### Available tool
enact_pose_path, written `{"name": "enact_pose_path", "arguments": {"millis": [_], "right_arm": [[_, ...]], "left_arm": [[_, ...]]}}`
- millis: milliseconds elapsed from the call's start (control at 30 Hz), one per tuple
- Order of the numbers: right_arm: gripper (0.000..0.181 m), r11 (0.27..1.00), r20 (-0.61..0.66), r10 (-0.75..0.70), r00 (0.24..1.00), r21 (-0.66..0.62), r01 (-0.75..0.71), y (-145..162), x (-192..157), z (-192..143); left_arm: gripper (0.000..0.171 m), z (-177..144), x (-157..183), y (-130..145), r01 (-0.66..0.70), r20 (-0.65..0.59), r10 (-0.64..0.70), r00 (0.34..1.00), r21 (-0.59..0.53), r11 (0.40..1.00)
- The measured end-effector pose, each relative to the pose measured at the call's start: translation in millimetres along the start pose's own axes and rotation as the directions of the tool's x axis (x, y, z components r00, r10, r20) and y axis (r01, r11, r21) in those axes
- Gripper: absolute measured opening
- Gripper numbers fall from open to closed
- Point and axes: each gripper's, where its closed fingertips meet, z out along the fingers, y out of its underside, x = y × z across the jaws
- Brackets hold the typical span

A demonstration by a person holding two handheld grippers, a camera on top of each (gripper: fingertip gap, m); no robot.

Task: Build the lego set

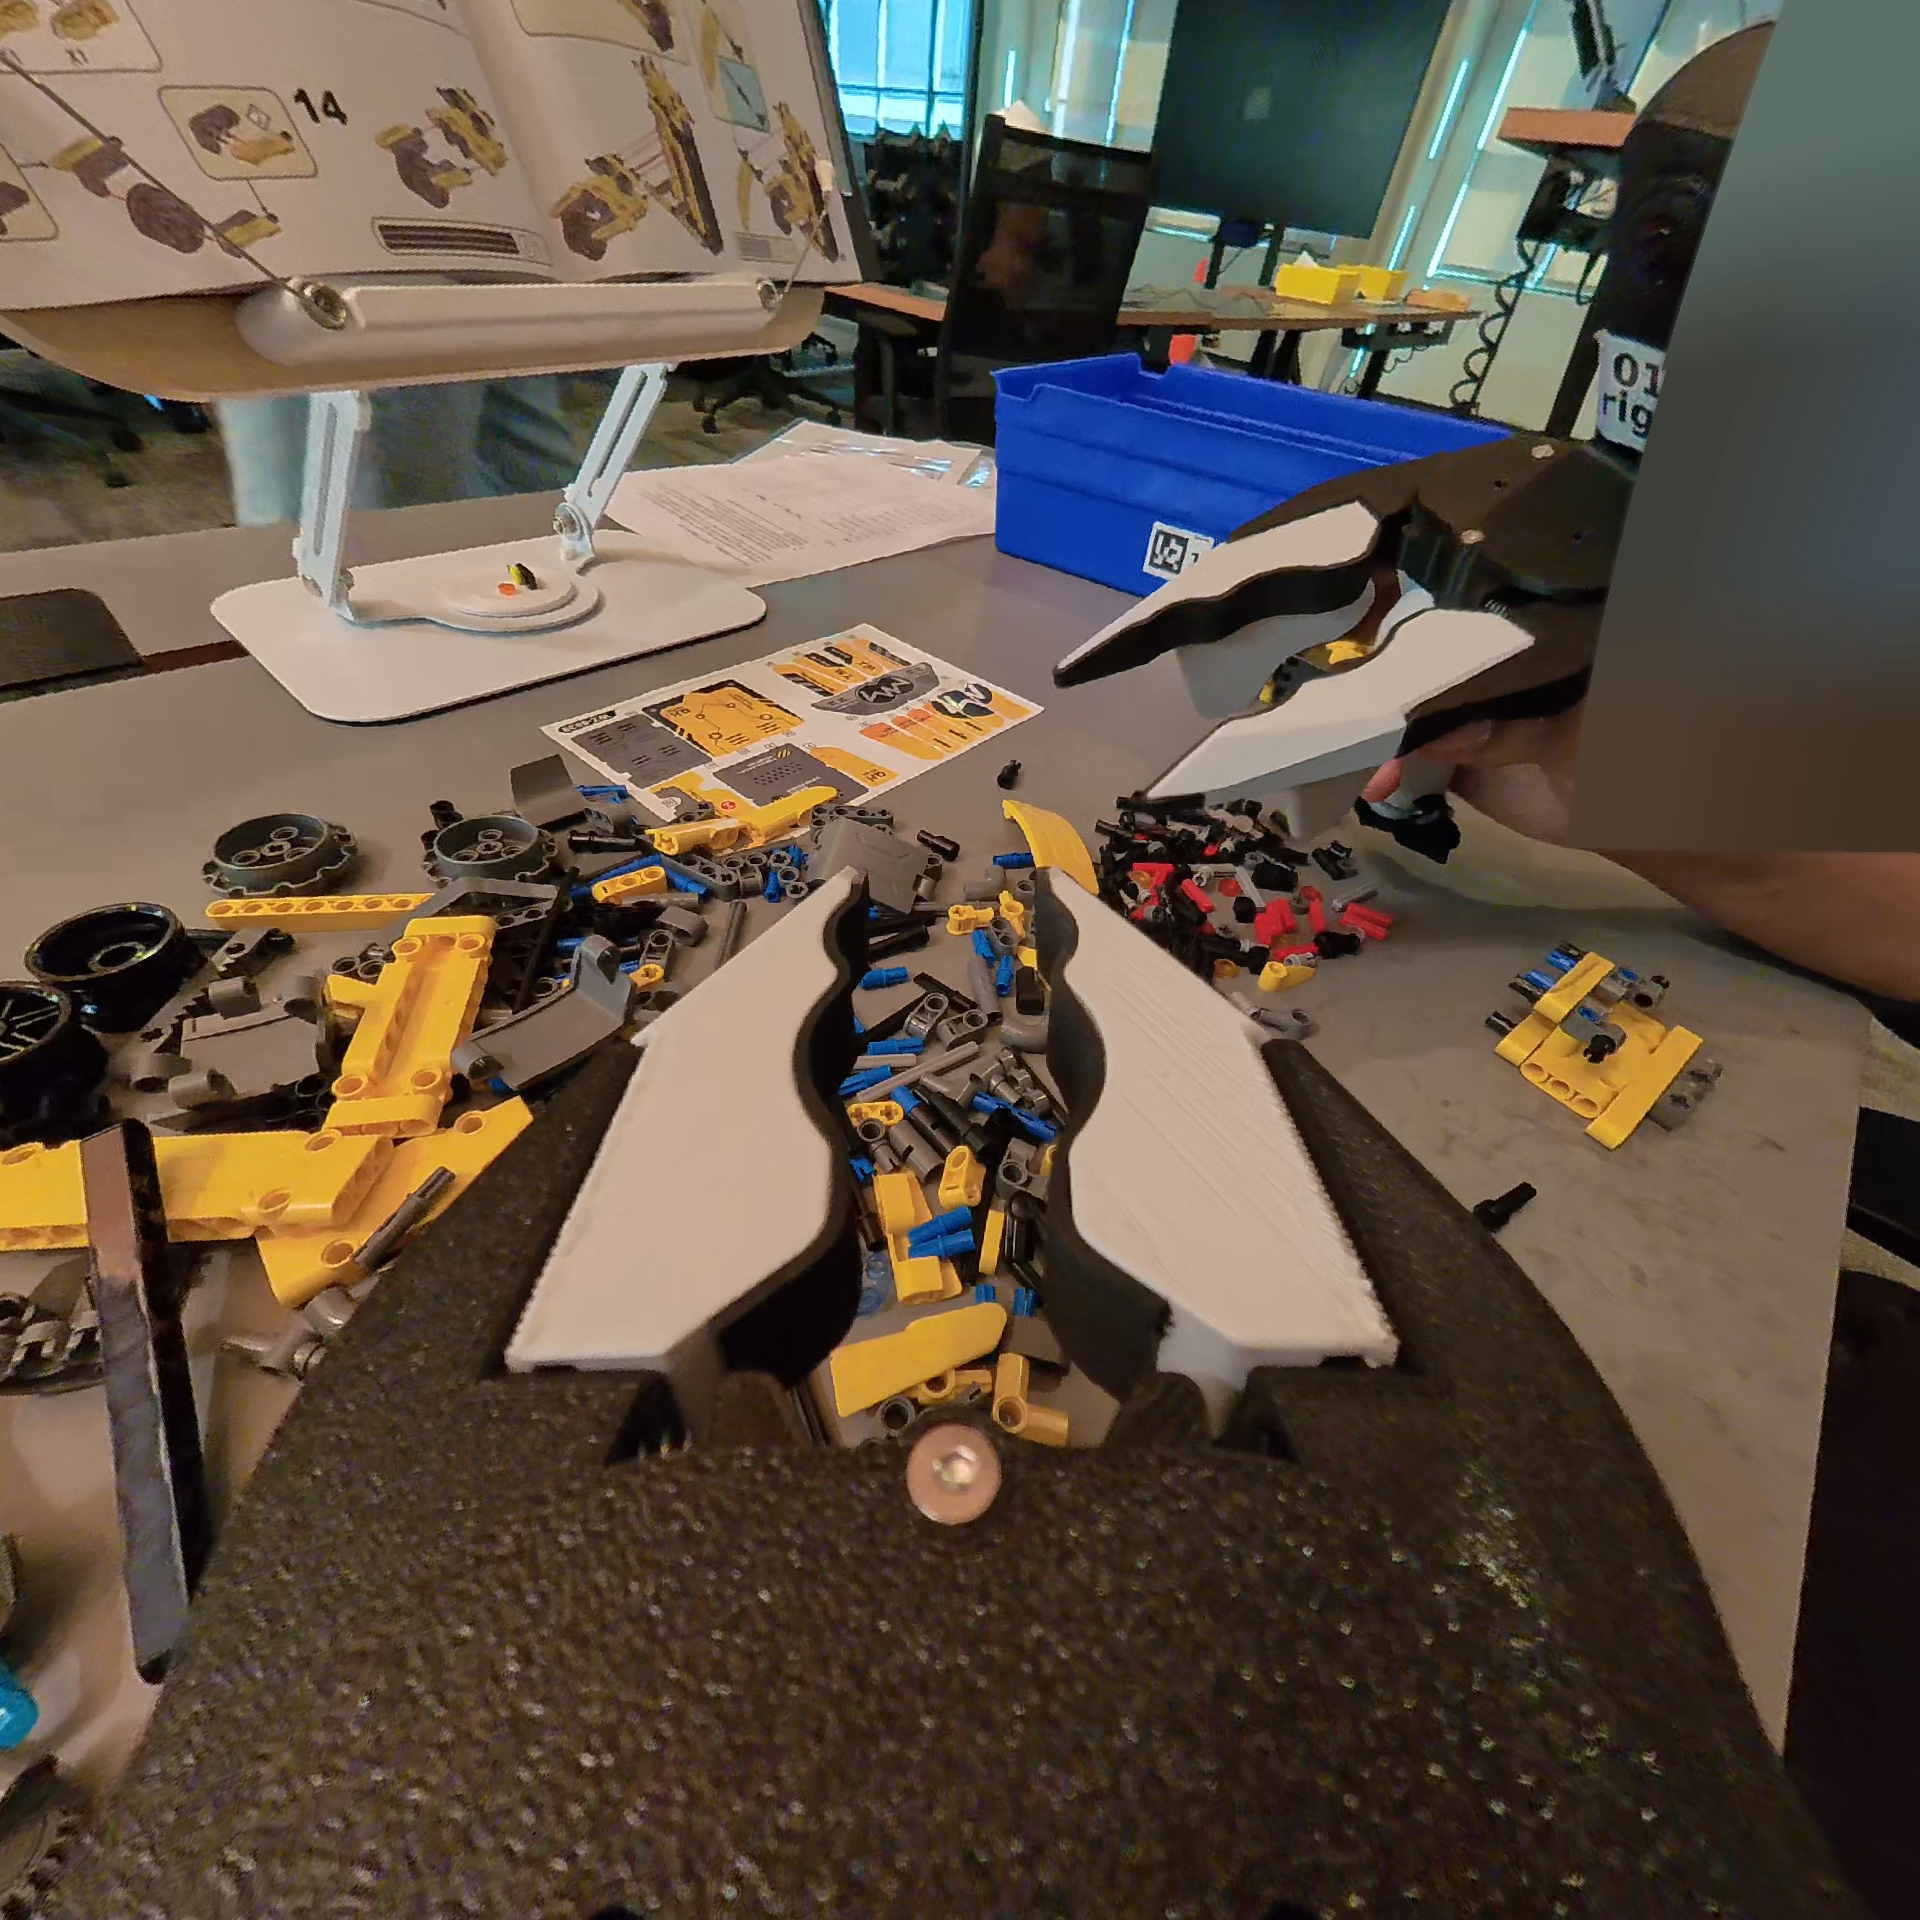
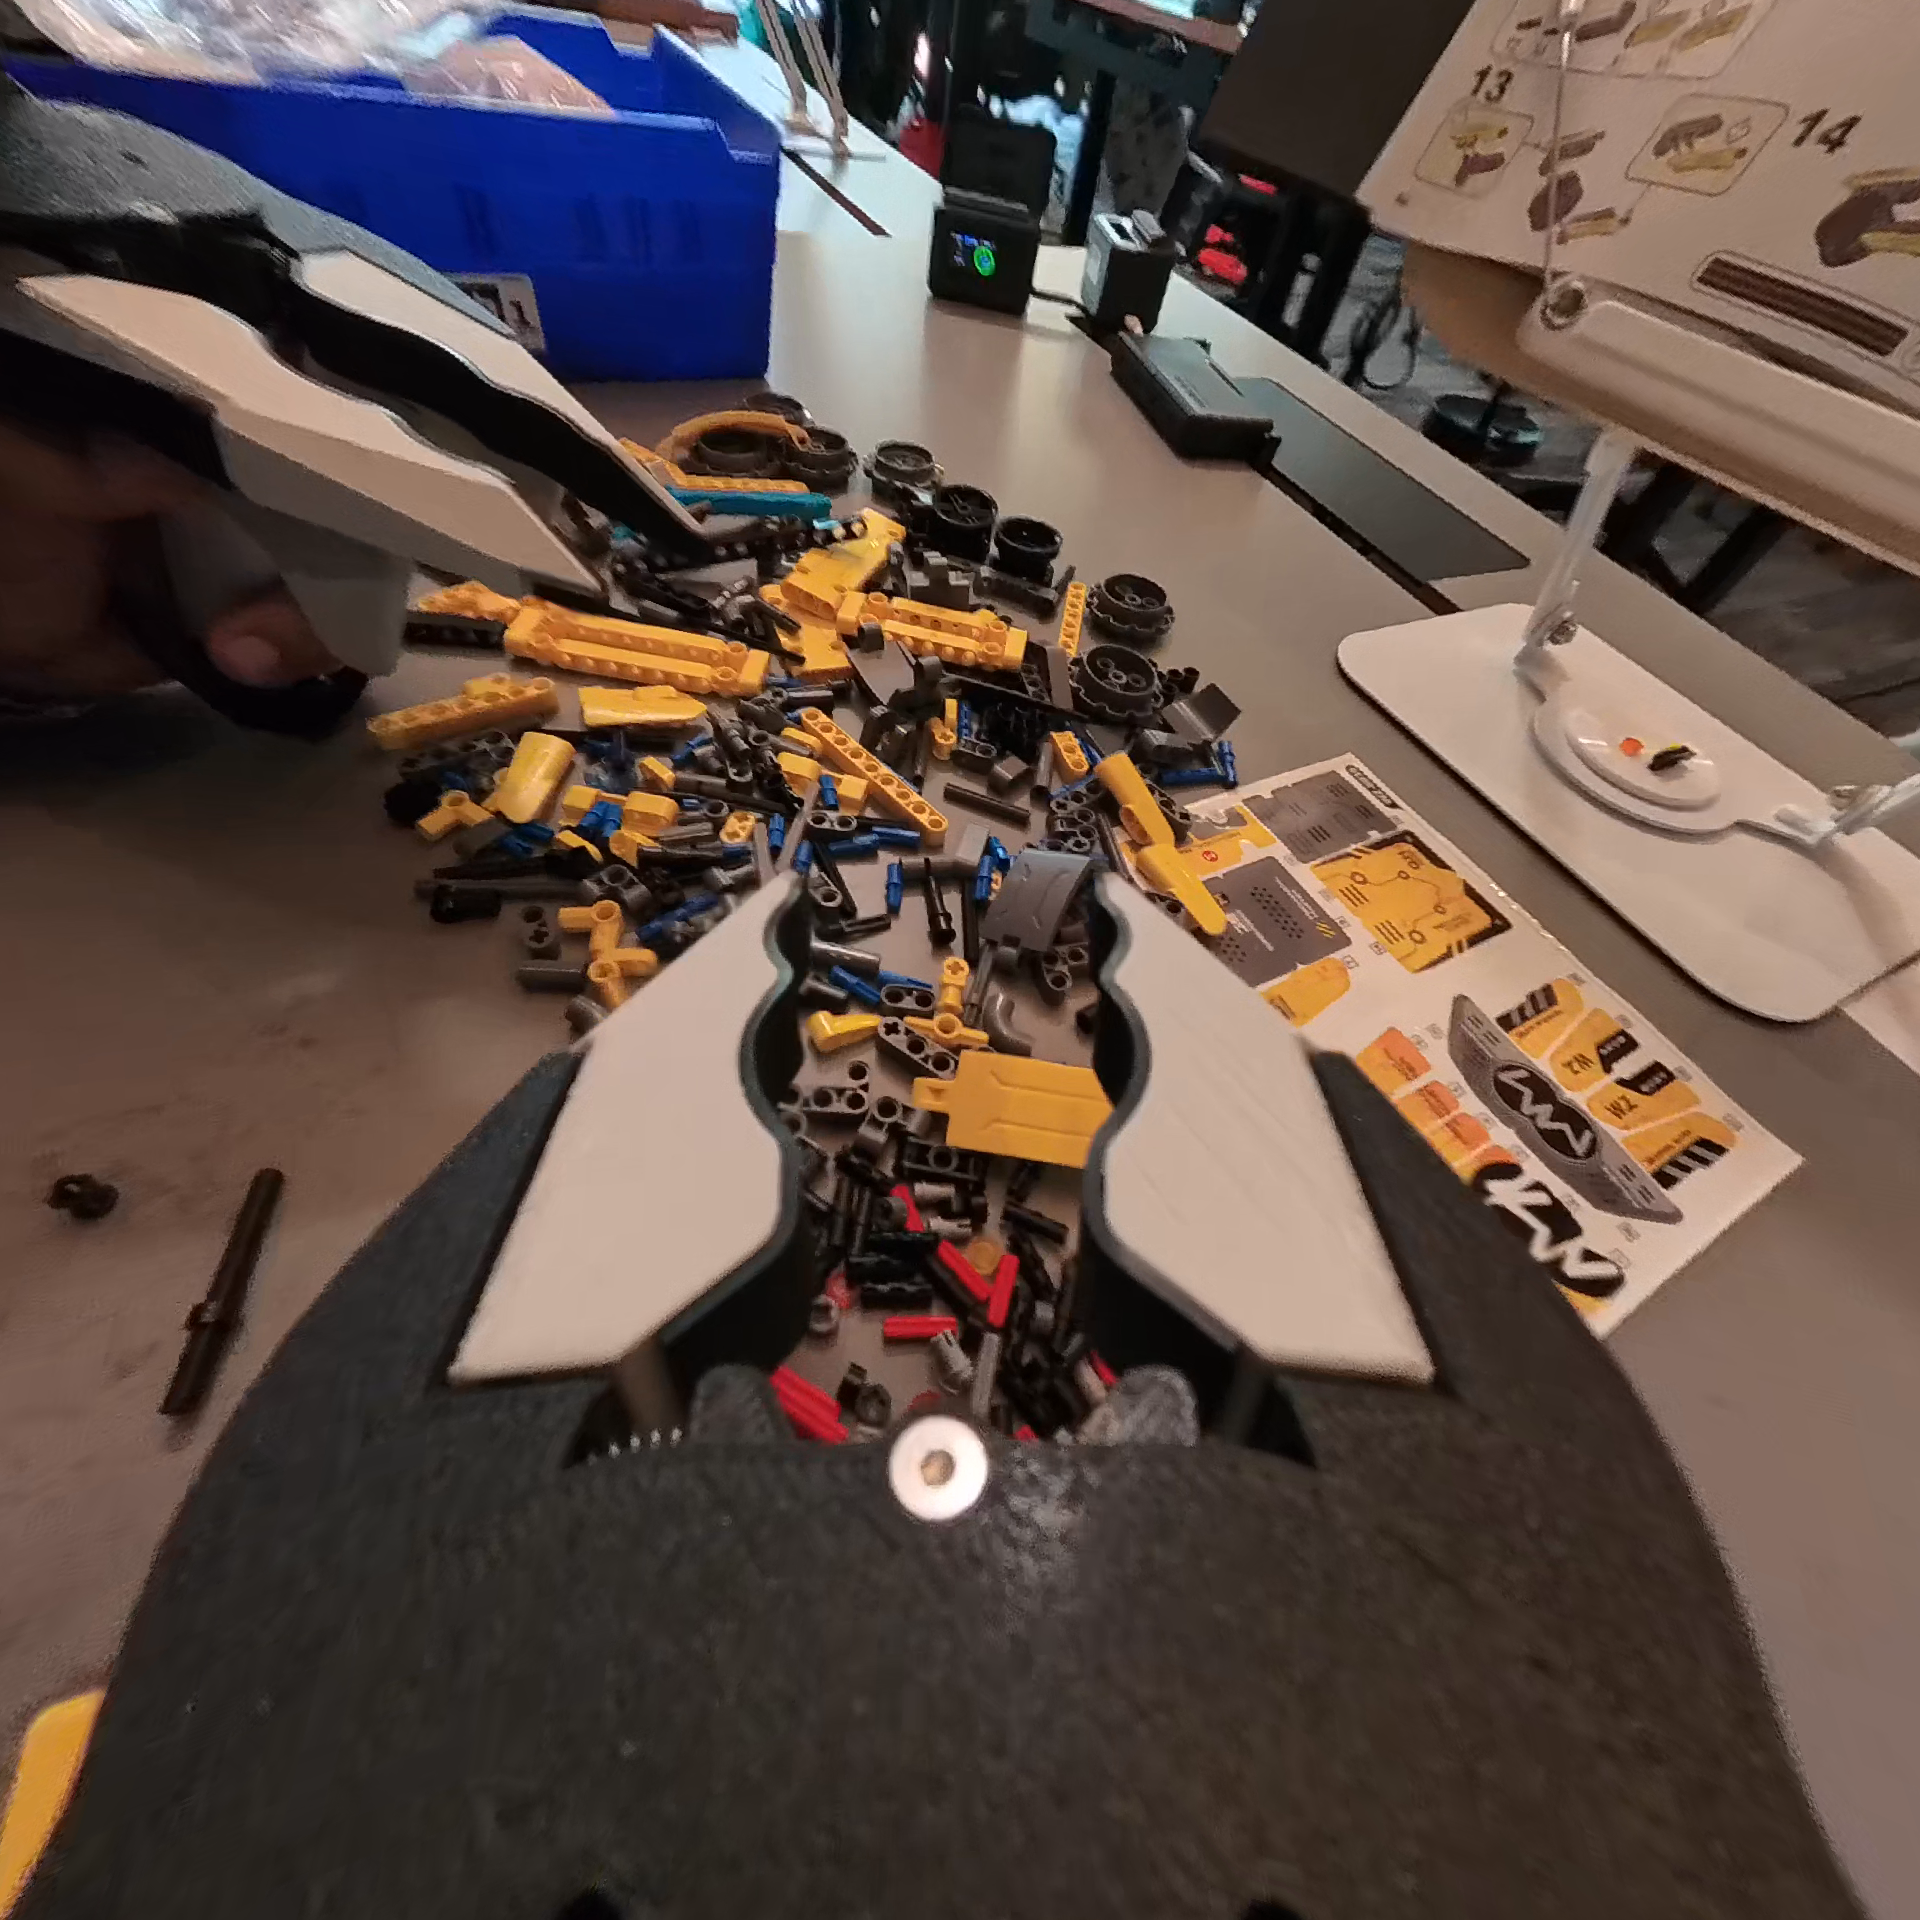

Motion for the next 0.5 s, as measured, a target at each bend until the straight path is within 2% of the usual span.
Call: {"name": "enact_pose_path", "arguments": {"millis": [200, 500], "right_arm": [[0.053, 0.983, 0.116, -0.004, 0.993, 0.185, -0.017, -30, -16, -15], [0.053, 0.974, 0.118, -0.017, 0.993, 0.225, -0.010, -37, -13, -23]], "left_arm": [[0.029, -8, 12, -12, -0.030, -0.053, 0.034, 0.998, 0.076, 0.997], [0.014, -10, 29, -11, -0.034, -0.151, 0.045, 0.988, 0.073, 0.997]]}}
